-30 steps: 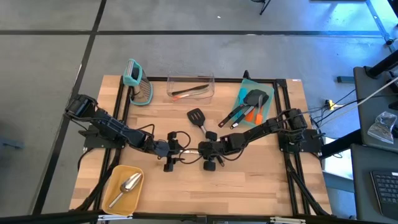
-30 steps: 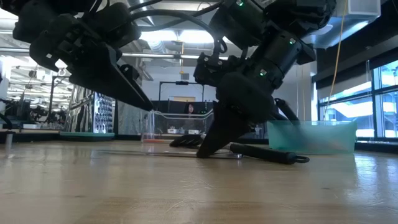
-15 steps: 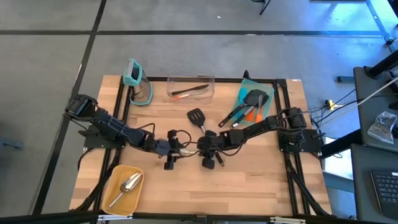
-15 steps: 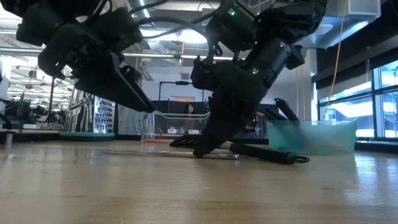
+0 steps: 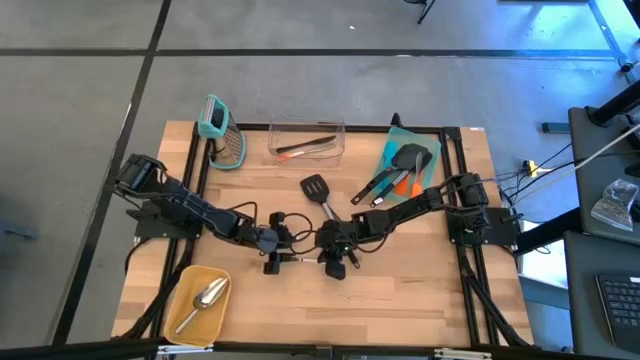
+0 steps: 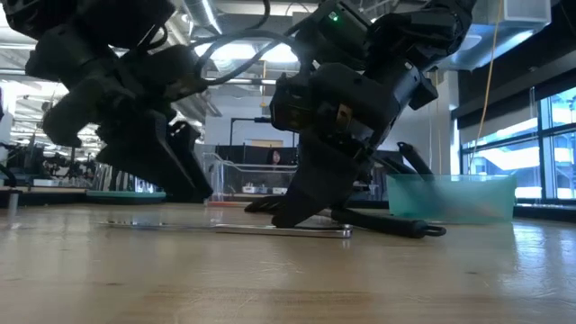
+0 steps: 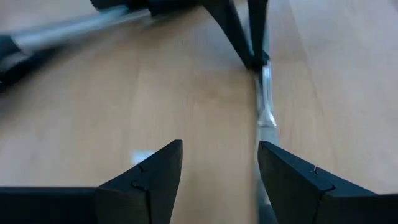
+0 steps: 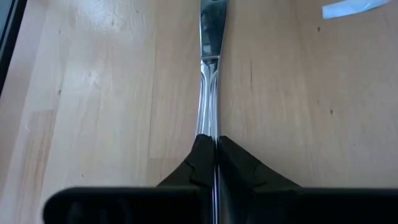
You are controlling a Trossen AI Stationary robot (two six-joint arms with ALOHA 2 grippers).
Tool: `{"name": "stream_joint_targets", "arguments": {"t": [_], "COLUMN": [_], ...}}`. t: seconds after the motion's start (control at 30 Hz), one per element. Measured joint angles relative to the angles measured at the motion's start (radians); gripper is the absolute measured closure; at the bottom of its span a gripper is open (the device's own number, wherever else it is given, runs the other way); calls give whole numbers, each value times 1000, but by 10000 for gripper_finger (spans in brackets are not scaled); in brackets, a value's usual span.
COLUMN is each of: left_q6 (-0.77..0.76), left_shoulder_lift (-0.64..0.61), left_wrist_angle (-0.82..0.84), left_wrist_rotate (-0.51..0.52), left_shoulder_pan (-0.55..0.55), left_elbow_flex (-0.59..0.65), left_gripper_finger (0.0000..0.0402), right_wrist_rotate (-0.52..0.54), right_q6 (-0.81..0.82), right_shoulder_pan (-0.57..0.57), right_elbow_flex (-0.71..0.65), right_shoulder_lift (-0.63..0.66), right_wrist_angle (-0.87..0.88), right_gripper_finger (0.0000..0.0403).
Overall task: Pick & Place Kitchen Items
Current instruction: Put the silver table knife into the transparent bin
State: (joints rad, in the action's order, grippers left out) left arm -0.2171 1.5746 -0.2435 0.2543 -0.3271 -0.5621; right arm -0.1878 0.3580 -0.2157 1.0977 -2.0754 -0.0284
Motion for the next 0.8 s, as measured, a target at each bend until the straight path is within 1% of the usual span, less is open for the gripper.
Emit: {"name": "stream_joint_targets", "arguments": {"t": [0.13, 0.23, 0.37, 0.57, 0.63, 0.67, 0.73, 0.8], "left_q6": [-24, -36, -36, -84, -93, -94, -92, -79], "left_shoulder_lift": [1, 0, 1, 26, 35, 38, 48, 48], "left_wrist_angle": [-53, -86, -89, -93, -88, -88, -92, -86], "left_wrist_rotate": [-66, -96, -81, -44, -37, -36, -20, 1], "left_shoulder_pan": [-2, -16, -41, -73, -87, -93, -106, -121], "left_elbow_flex": [0, 0, 0, -1, -6, -13, -32, -43], "left_gripper_finger": [196, 196, 194, 196, 194, 194, 195, 197], "right_wrist_rotate": [3, -14, -20, -12, 18, 50, 109, 173], "right_q6": [3, 17, 29, 23, 10, 0, -37, -68], "right_shoulder_pan": [0, 0, 1, 1, 1, -1, -10, -20], "right_elbow_flex": [0, 0, 0, 0, 0, -3, -4, 6], "right_shoulder_lift": [0, 0, 0, 0, 11, 26, 64, 95], "right_wrist_angle": [0, -1, 0, -6, -5, 5, 59, 138], "right_gripper_finger": [382, 381, 380, 377, 368, 359, 335, 301]}}
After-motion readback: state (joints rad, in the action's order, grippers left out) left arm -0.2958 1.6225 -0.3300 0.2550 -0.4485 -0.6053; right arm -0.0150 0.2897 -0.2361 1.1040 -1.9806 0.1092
